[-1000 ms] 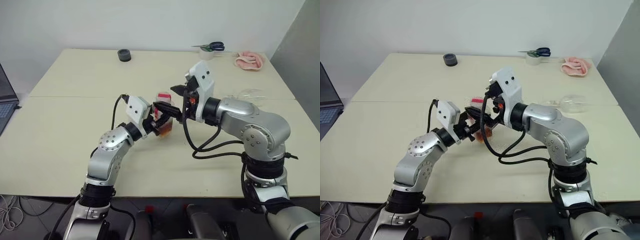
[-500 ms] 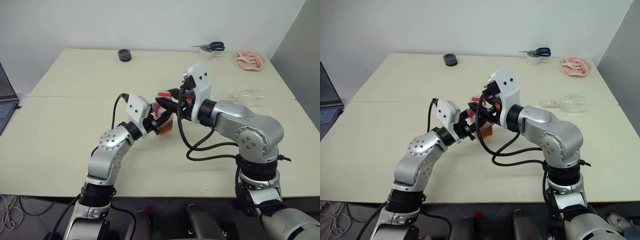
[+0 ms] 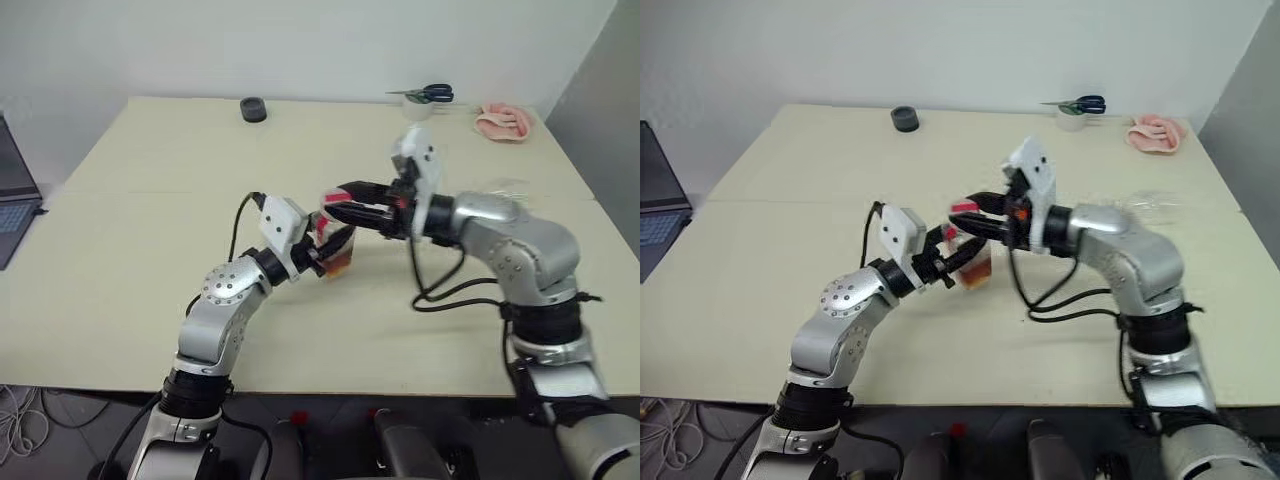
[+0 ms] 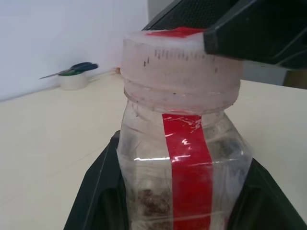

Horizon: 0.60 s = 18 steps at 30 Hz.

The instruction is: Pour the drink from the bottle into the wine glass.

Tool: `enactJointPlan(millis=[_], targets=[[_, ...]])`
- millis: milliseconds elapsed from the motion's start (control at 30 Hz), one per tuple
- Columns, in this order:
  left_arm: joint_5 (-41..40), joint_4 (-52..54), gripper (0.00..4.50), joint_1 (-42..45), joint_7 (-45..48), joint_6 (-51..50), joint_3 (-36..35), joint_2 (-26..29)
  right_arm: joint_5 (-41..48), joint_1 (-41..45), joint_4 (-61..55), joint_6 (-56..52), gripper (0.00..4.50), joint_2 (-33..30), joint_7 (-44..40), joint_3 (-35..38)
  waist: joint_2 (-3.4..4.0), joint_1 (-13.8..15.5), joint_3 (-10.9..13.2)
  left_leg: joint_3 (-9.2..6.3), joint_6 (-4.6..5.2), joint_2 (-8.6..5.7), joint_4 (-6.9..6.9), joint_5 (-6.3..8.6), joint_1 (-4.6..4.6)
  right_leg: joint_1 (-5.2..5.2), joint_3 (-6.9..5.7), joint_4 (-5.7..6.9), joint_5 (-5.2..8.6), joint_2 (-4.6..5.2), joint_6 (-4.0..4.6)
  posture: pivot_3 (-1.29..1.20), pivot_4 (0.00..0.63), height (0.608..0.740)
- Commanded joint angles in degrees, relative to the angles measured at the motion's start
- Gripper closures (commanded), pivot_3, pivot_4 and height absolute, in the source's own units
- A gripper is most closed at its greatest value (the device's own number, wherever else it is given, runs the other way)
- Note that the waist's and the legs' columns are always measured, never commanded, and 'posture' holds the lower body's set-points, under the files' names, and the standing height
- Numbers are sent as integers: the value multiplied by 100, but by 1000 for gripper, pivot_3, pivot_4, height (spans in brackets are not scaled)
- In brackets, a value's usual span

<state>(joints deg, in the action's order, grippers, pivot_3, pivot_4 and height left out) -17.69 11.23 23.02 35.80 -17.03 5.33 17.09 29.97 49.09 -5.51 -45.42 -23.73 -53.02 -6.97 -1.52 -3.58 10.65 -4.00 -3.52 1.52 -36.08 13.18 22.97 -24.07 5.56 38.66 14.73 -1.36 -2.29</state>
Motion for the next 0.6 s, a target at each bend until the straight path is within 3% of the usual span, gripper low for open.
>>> enactJointPlan(millis=[33,300,533,567,600], targets=[[7,-1,2683,250,-190,91,-201,-50,231,224,43,369,2709,122,-990,-409,0,-27,0,0,0,4,0,0,-2,0,-1,3,0,-3,0,0,150,740],[25,129,2683,125,-285,82,-294,-1,-2,255,264,501,2709,127,-917,-396,1,-17,0,-5,0,6,-1,0,-2,-1,0,11,1,-8,3,0,150,740],[17,121,2685,92,-307,94,-272,11,10,230,-59,351,293,72,-585,-146,1,3,1,-6,0,6,0,0,-1,-2,-1,12,1,-7,3,0,150,740],[19,103,2685,104,-299,100,-272,17,10,212,-180,314,2,55,-499,-93,1,4,1,-6,0,6,0,0,-1,-2,-1,12,1,-7,3,0,150,740],[20,100,2685,106,-294,101,-273,23,17,197,-270,275,0,43,-442,-59,1,9,1,-6,0,6,0,0,-1,-2,-1,12,1,-7,3,0,150,740]])
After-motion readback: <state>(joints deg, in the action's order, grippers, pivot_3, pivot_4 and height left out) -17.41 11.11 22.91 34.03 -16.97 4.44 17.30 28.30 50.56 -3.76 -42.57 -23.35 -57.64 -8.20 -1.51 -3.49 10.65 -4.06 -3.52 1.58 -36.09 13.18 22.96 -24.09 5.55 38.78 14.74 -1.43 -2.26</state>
